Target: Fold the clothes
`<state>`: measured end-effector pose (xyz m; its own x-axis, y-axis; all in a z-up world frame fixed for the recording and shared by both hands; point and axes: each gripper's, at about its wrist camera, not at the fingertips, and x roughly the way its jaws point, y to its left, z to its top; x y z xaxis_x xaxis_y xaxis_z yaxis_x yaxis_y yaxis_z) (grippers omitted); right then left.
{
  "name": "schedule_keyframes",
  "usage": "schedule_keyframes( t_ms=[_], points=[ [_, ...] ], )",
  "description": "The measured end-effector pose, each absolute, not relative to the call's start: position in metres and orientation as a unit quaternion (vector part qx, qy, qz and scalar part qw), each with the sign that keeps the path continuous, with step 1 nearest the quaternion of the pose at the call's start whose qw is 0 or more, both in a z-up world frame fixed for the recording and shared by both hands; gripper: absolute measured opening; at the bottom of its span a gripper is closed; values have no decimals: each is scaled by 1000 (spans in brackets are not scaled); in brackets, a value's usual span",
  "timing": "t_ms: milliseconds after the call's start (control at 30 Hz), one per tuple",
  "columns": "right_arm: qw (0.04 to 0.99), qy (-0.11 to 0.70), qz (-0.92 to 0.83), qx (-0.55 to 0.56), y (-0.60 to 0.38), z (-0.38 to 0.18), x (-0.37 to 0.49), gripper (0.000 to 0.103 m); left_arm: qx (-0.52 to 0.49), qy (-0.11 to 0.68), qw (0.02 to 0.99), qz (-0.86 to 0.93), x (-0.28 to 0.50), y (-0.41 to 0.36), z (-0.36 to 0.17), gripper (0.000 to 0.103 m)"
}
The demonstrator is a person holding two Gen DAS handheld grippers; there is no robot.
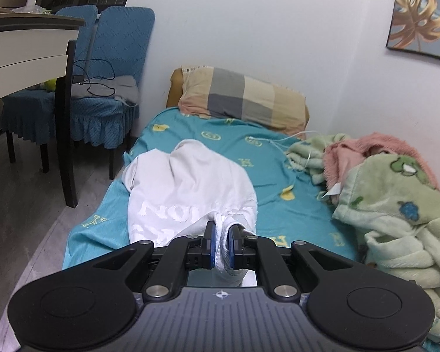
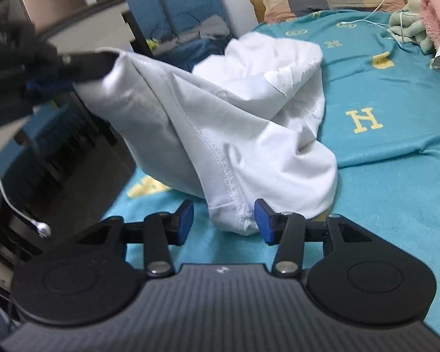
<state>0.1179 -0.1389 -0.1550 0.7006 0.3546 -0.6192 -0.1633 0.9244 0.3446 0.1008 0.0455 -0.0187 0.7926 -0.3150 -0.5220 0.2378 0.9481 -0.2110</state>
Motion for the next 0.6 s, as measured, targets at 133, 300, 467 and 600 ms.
schedule_keyframes(
  t_ms=[133, 300, 467, 600],
  points=[
    [907, 370, 106, 169, -160, -162, 121, 24, -52, 306, 941, -137, 103, 39, -25, 9],
    [921, 321, 67, 209, -187, -145, 112, 14, -17, 326, 934, -145, 100, 28, -32, 10],
    [941, 252, 34, 221, -214, -120, 99, 14, 62, 385, 906, -166, 98, 9, -56, 11],
    [926, 265, 68, 260, -227, -122, 106, 14, 131, 428, 880, -161, 95, -6, -82, 16]
  ],
)
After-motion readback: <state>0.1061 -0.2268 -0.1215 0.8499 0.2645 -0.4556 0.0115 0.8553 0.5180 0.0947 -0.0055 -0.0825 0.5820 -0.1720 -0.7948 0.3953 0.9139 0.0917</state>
